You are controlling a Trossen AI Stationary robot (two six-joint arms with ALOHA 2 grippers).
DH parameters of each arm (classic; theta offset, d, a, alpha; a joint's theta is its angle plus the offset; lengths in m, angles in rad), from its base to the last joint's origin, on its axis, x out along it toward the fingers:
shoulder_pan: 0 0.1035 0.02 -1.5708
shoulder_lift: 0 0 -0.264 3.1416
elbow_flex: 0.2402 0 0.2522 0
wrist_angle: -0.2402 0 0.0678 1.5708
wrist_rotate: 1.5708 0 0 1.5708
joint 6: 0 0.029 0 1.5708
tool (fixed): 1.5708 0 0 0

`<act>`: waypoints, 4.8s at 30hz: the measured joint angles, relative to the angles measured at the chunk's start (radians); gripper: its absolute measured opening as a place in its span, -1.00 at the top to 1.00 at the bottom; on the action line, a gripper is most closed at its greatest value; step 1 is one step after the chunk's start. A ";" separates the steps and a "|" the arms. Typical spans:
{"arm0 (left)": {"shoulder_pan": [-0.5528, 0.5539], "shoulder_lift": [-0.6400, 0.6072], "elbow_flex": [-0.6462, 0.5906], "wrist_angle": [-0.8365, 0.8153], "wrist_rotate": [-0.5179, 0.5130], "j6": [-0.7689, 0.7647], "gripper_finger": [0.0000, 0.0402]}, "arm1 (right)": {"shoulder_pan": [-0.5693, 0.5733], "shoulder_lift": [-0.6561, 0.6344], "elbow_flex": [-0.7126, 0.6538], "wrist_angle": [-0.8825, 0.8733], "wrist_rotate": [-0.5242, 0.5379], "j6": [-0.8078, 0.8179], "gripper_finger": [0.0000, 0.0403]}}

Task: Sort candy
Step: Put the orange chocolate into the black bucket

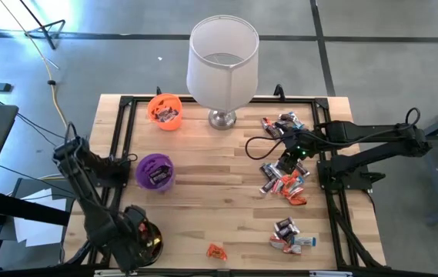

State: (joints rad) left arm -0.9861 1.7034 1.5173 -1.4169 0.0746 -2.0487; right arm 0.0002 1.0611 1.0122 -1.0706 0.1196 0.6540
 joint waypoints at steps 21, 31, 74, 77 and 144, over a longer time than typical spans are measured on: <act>0.008 0.026 0.000 0.085 -0.445 1.001 0.68 | 0.000 0.000 0.000 0.000 0.000 0.000 -0.05; 0.180 0.150 0.000 0.329 -0.531 1.462 0.68 | 0.000 0.000 0.000 0.000 0.000 0.000 -0.05; 0.351 0.421 0.001 1.085 -0.156 1.617 0.24 | 0.000 0.000 0.000 0.000 0.000 0.000 -0.05; 0.367 0.435 0.000 1.086 -0.157 1.646 0.24 | 0.000 0.000 0.000 0.000 0.000 0.000 -0.05; -0.071 -0.133 0.000 0.181 -0.336 0.467 0.92 | 0.000 0.000 0.000 0.000 0.000 0.000 -0.05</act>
State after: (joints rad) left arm -1.0575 1.5701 1.5173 -1.2359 -0.2617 -1.5812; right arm 0.0005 1.0611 1.0122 -1.0710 0.1200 0.6537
